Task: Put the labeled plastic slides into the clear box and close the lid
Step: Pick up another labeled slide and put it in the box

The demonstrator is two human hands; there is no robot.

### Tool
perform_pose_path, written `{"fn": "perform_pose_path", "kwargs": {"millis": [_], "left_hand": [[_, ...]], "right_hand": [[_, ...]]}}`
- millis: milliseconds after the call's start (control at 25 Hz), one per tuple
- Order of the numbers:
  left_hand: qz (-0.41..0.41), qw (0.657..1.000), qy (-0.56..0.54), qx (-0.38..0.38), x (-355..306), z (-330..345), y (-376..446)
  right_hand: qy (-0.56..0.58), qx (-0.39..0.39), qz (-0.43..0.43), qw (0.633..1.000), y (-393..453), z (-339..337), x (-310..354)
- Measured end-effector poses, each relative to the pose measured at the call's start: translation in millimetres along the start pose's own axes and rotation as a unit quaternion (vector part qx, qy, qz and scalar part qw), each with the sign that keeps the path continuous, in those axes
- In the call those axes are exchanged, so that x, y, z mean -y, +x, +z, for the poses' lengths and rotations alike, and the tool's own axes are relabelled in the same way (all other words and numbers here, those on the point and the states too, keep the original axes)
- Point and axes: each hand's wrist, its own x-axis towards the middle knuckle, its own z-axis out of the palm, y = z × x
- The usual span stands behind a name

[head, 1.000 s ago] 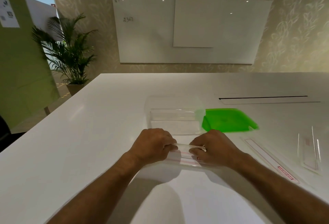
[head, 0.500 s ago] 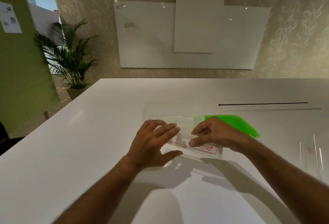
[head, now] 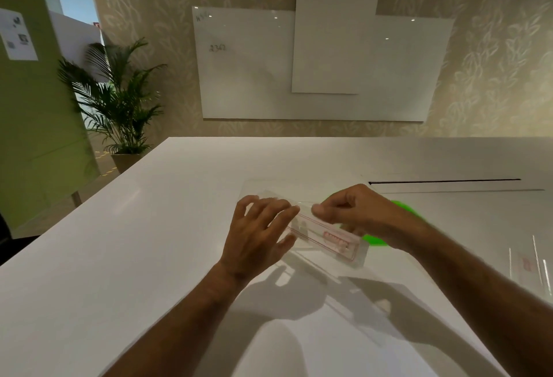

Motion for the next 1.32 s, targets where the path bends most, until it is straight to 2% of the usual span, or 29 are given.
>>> {"fn": "perform_pose_path", "kwargs": {"millis": [120,160,200,280,360,440,680,920,960,1040,1320], "left_hand": [[-0.099,0.990,-0.101,-0.008,-3,-2,4],[-0.142,0.977,-0.157,-0.021,-5,-3,6],[-0.178,0.961,-0.211,-0.035,-7,-4,10],[-0.242,0.917,-0.313,-0.050,-13,-9,17],[-0.310,0.851,-0.421,-0.043,-20,-14,23],[-0.346,0.784,-0.513,-0.051,-23,-15,24],[-0.356,0.712,-0.602,-0.070,-14,-10,20],[-0.442,0.638,-0.612,-0.150,7,-6,14],[-0.455,0.632,-0.608,-0.157,11,-7,14],[-0.465,0.645,-0.586,-0.156,18,-9,15],[-0.426,0.780,-0.459,0.007,45,-12,20]], "right_hand": [[0.126,-0.028,-0.023,0.991,12,-10,2],[0.127,-0.040,-0.053,0.990,16,-11,1],[0.093,-0.045,-0.085,0.991,20,-13,-1],[-0.054,-0.030,-0.153,0.986,26,-16,-4],[-0.202,-0.023,-0.196,0.959,31,-15,-2],[-0.249,-0.009,-0.225,0.942,36,-11,-1],[-0.265,-0.018,-0.255,0.930,47,-9,3],[-0.315,-0.043,-0.220,0.922,52,-26,-2],[-0.318,-0.046,-0.209,0.924,52,-29,-3],[-0.340,-0.054,-0.190,0.920,53,-33,-4],[-0.412,-0.094,-0.160,0.892,60,-36,-9]]}}
